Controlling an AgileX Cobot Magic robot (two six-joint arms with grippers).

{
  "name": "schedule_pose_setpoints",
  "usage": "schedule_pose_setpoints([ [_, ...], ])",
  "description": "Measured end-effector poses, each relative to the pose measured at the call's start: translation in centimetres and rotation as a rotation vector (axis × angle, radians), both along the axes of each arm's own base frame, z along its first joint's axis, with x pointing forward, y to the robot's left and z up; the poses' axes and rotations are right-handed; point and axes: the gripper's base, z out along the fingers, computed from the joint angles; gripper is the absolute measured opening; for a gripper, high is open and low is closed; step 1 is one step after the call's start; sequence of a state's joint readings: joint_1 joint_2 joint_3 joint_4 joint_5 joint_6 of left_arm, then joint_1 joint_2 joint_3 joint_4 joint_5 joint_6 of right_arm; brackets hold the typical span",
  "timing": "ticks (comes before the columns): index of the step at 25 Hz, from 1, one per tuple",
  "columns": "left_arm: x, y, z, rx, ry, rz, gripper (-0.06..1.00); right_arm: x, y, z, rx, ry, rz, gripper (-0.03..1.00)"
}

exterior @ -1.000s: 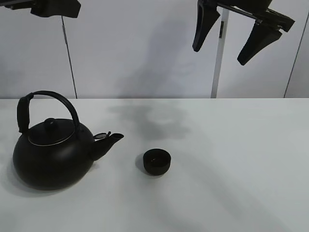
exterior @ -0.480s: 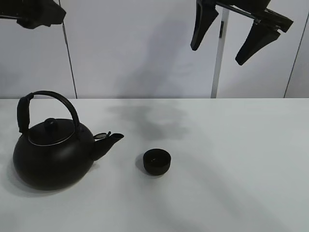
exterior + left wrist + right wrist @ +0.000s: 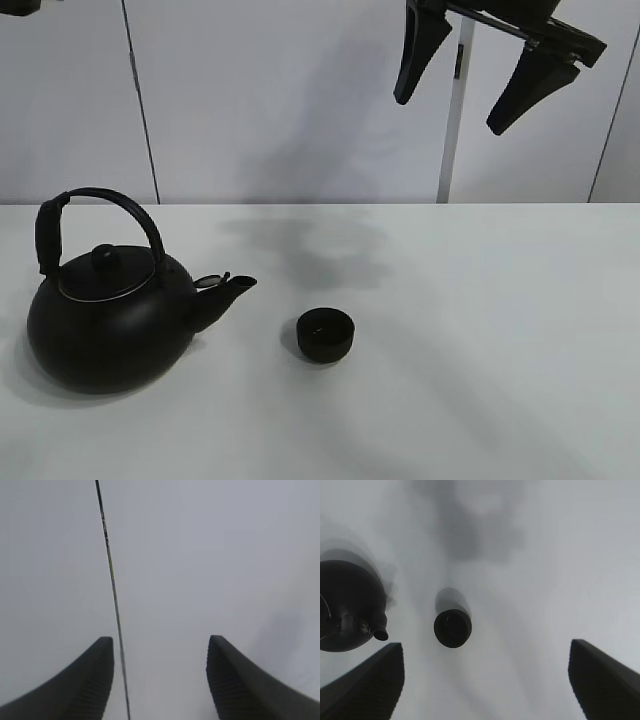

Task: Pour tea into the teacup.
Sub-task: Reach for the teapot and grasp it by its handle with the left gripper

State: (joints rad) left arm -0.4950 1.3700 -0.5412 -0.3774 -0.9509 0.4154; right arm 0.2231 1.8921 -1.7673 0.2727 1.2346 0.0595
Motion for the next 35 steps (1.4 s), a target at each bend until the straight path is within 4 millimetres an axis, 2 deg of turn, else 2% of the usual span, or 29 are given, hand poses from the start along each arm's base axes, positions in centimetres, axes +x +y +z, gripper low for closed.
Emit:
schedule_pose_setpoints([
  [3,-1.0,0.3,-1.6,-0.026,0.023,-0.051,0.40,0.0,0.0,0.0,0.000,0.000,0.000,0.61],
  [11,-4.7,1.9,-6.8,0.062,0.181,-0.076,0.40,0.0,0.0,0.0,0.000,0.000,0.000,0.61],
  [14,-5.8,2.5,-8.0,0.076,0.226,-0.076,0.42,0.0,0.0,0.0,0.000,0.000,0.000,0.61],
  [25,-6.6,2.6,-10.1,0.127,0.420,-0.101,0.42,0.0,0.1,0.0,0.008,0.002,0.000,0.61],
  [35,-6.8,2.6,-10.8,0.144,0.493,-0.109,0.42,0.0,0.1,0.0,0.017,0.004,-0.001,0.61],
])
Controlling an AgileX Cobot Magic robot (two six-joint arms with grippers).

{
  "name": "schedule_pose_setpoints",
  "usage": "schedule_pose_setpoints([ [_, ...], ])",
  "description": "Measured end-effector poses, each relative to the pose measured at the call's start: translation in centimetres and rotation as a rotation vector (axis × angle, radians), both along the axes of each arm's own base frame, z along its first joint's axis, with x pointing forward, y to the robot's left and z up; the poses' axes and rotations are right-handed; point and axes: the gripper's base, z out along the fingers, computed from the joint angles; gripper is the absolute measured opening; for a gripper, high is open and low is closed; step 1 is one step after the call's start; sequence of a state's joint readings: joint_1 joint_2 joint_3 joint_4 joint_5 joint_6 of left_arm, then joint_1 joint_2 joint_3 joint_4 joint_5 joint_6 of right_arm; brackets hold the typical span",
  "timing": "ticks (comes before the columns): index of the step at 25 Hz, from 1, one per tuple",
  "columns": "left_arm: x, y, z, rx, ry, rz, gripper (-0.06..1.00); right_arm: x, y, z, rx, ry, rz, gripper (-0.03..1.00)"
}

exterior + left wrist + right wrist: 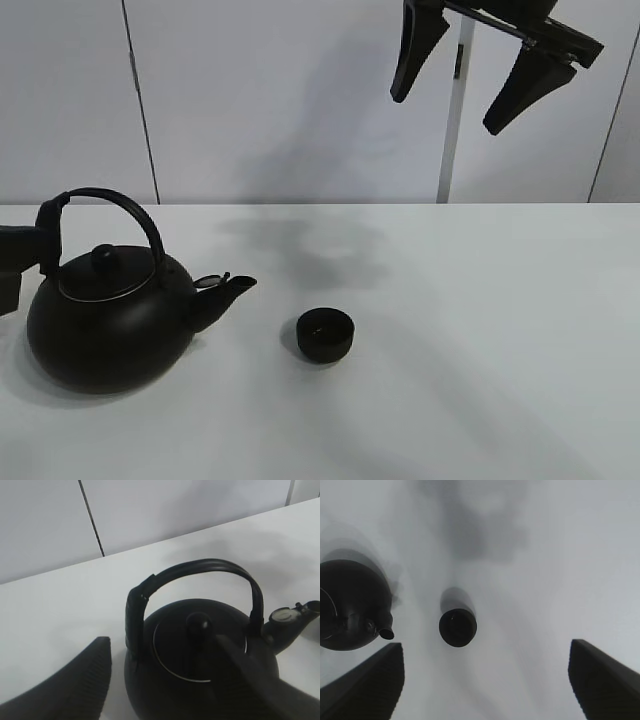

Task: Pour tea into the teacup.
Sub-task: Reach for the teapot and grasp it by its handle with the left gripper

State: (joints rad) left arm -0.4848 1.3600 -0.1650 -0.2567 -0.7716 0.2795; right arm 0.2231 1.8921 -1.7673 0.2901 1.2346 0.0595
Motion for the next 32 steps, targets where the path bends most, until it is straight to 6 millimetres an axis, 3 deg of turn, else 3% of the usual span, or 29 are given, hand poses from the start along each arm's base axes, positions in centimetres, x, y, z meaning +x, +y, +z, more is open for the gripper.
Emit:
schedule_pose_setpoints([
  [5,0.5,1.0,-1.0,-0.013,0.063,0.054,0.42,0.0,0.0,0.0,0.004,0.001,0.000,0.61],
  [13,1.7,0.7,-3.0,-0.063,0.057,-0.014,0.42,0.0,0.0,0.0,0.006,0.001,0.000,0.61],
  [26,4.6,-0.2,-3.8,-0.094,0.030,-0.002,0.42,0.0,0.1,0.0,0.014,0.003,-0.001,0.61],
  [32,5.6,1.3,-3.6,-0.136,0.028,0.049,0.42,0.0,0.1,0.0,0.016,0.004,-0.001,0.61],
])
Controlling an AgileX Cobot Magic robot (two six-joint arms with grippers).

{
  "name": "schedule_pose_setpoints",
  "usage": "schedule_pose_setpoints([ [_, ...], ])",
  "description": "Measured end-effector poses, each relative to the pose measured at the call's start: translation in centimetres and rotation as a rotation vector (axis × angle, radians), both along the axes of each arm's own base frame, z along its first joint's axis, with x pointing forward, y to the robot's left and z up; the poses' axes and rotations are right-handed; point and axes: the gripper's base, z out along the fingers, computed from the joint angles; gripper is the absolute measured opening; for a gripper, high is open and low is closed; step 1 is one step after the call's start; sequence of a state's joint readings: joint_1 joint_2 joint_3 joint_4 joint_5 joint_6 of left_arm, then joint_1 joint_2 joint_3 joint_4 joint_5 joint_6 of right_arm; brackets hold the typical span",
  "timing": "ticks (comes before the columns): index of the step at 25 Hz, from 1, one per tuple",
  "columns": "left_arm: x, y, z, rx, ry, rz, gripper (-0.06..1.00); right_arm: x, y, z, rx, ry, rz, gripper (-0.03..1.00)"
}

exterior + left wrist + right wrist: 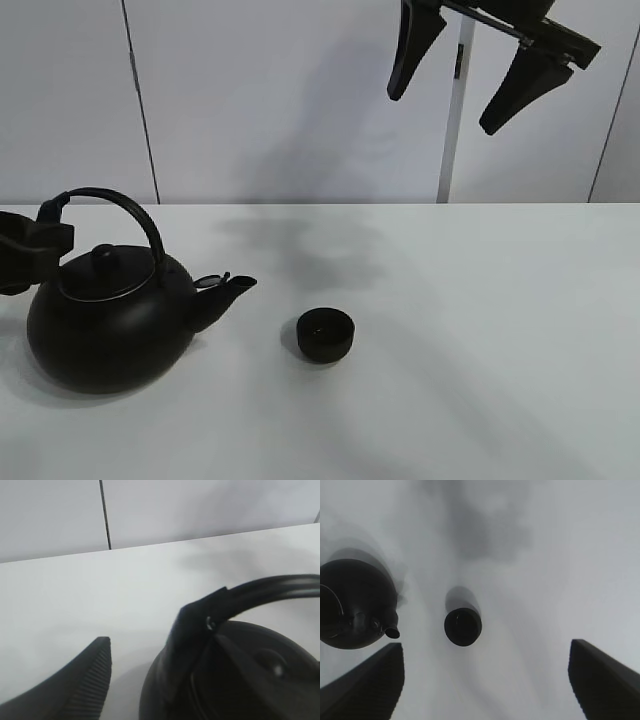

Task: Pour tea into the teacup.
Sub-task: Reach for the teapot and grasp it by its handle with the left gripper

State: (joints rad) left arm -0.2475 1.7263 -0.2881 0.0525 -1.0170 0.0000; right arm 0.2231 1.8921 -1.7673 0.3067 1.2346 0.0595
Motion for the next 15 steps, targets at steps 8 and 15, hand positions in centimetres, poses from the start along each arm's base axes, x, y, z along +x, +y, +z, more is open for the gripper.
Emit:
schedule_pose_setpoints([
  [8,0.1,0.5,-0.1,-0.032,0.015,-0.046,0.40,0.0,0.1,0.0,0.012,0.003,0.000,0.61],
  [15,1.3,0.3,0.2,-0.017,0.024,-0.051,0.39,0.0,0.2,0.1,0.023,0.005,-0.001,0.61],
])
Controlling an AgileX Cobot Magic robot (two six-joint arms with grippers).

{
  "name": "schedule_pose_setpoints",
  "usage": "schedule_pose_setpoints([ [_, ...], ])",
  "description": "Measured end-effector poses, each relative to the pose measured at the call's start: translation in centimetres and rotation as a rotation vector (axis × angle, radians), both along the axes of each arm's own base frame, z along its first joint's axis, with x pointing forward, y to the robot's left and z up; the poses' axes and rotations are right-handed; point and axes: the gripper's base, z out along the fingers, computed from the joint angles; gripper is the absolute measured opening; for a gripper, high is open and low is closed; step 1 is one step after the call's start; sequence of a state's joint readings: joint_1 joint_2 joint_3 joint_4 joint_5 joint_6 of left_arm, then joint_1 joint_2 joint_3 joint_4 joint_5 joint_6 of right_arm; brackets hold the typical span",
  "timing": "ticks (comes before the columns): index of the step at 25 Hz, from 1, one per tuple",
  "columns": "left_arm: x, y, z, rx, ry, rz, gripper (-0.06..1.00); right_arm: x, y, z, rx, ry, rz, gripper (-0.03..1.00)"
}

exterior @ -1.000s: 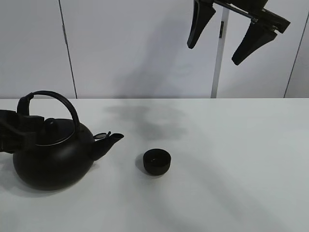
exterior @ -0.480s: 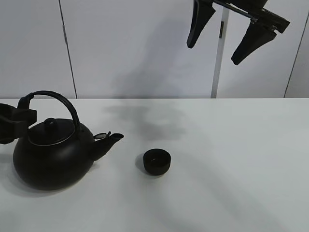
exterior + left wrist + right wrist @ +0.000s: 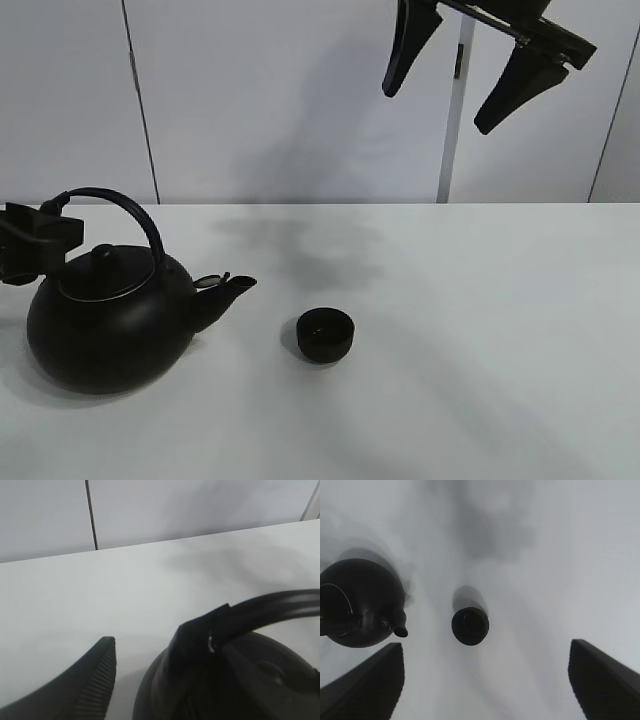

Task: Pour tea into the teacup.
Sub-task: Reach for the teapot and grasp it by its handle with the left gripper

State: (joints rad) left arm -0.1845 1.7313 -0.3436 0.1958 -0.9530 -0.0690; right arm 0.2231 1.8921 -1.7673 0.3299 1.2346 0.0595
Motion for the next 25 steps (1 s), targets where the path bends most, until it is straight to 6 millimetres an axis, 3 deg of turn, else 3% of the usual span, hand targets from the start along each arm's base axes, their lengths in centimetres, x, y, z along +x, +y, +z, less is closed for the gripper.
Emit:
schedule_pose_setpoints([
  [9,0.02,-0.20,-0.88,0.006,0.032,-0.024,0.38,-0.03,0.12,0.04,0.015,0.003,-0.001,0.61],
  [14,0.07,-0.23,-0.96,0.000,0.024,-0.024,0.30,-0.03,0.14,0.05,0.018,0.004,-0.001,0.61],
  [18,0.09,-0.24,-0.91,0.001,0.017,-0.025,0.15,-0.03,0.14,0.05,0.018,0.004,-0.001,0.61],
  [25,0.13,-0.26,-0.86,0.009,0.008,-0.030,0.15,-0.03,0.14,0.05,0.018,0.004,-0.001,0.61],
])
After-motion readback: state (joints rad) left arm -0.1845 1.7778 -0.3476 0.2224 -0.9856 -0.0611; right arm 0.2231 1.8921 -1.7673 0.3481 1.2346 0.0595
